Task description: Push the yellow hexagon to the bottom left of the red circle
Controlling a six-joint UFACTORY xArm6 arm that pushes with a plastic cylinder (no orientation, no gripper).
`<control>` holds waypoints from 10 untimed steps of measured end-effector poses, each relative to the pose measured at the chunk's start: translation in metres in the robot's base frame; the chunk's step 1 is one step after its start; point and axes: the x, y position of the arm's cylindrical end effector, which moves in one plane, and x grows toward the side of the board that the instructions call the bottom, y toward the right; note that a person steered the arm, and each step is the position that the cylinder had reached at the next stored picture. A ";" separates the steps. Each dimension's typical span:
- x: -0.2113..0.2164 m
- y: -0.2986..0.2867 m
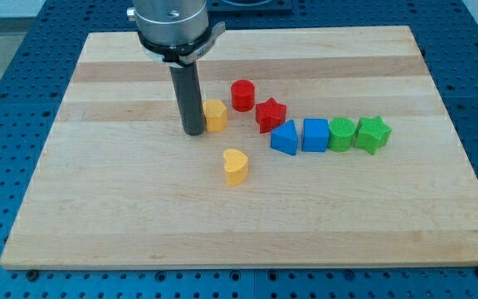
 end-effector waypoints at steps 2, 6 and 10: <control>0.000 0.000; -0.021 -0.022; -0.021 0.009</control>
